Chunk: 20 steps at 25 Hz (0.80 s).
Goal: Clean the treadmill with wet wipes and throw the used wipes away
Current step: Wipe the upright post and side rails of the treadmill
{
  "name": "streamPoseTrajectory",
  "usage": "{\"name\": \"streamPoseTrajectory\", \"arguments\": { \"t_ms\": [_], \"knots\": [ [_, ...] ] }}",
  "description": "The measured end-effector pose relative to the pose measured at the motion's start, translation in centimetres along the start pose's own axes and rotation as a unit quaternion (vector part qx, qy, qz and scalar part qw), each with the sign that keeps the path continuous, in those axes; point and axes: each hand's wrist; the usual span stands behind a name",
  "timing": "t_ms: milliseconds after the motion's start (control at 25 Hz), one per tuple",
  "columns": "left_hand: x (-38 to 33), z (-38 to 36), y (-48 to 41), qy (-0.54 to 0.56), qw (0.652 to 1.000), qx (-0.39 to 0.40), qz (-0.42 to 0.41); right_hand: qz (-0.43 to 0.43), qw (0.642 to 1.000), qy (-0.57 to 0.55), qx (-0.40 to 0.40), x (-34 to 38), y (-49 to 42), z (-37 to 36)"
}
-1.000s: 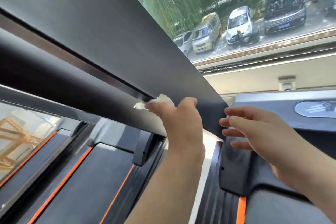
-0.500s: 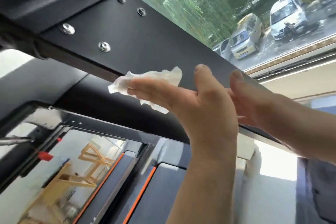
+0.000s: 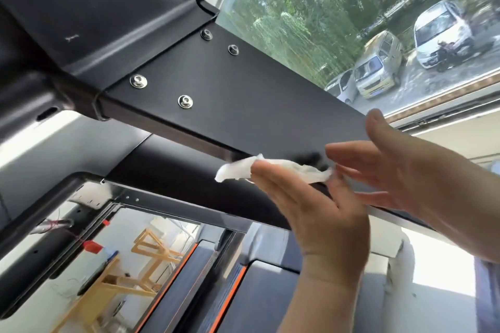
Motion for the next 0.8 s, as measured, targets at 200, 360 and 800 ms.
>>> {"name": "streamPoseTrajectory", "arguments": {
  "t_ms": [200,360,800],
  "knots": [
    [-0.7,7.6,-5.1,-0.456,0.876,-0.052,-0.149,0.026,0.996,-0.020,-0.083,1.4,0.0,1.6],
    [-3.5,10.4,-7.4,-0.618,0.765,0.109,-0.144,0.006,0.996,-0.011,-0.088,0.6,0.3,1.9],
    [-5.1,13.3,-10.5,-0.711,0.666,0.144,-0.174,0.009,0.997,0.010,-0.076,-0.7,1.1,2.5]
  ]
}}
Point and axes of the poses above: each hand's wrist, its own y-axis away from the middle knuckle, its own z-axis out of the back of the hand, x = y × z, and after that the axes turned 15 degrees about x, right-handed
